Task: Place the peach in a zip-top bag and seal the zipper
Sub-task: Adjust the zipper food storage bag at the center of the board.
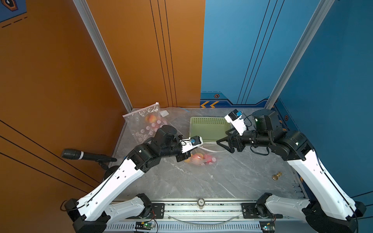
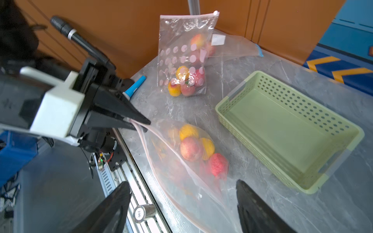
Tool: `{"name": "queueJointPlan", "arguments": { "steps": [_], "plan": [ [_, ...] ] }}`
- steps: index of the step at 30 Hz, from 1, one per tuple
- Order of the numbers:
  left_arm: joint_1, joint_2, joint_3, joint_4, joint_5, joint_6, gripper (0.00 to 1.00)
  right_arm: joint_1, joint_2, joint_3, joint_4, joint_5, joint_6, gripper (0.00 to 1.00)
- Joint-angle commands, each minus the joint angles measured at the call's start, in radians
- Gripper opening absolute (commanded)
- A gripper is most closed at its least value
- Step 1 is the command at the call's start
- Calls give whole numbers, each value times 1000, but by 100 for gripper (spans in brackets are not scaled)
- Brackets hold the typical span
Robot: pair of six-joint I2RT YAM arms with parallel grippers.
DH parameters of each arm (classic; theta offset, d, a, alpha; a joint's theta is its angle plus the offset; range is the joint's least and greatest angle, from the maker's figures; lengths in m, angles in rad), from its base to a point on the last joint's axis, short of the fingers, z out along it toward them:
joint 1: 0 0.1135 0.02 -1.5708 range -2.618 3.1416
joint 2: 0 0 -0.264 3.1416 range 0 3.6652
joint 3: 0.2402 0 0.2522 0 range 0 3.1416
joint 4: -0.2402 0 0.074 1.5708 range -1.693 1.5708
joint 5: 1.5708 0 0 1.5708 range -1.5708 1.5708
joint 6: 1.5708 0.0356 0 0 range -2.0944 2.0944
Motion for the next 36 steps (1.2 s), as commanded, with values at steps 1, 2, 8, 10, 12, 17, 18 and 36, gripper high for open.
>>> {"name": "queueJointPlan", "arguments": {
  "steps": [1, 2, 8, 10, 12, 17, 18, 36],
  "plan": [
    [41, -17, 29, -59, 139, 56, 0, 68, 38, 0, -20, 2, -193, 85],
    [50, -17, 29, -61, 145, 58, 0, 84, 51, -2, -22, 6, -206, 85],
    [87, -10, 47, -87, 203, 64, 0, 150, 105, -11, -2, 114, -250, 84],
    [91, -10, 47, -91, 213, 68, 0, 152, 118, -13, 9, 117, -261, 84],
    [94, -7, 48, -95, 212, 70, 0, 153, 132, -9, 6, 100, -272, 83],
    [114, 3, 51, -97, 212, 51, 0, 167, 166, -11, -4, 51, -288, 75],
    [121, 5, 53, -96, 214, 46, 0, 170, 172, -14, -7, 47, -291, 72],
    [330, -154, -120, 52, 346, -118, 51, 130, 209, -4, -34, -27, -339, 0]
  ]
}}
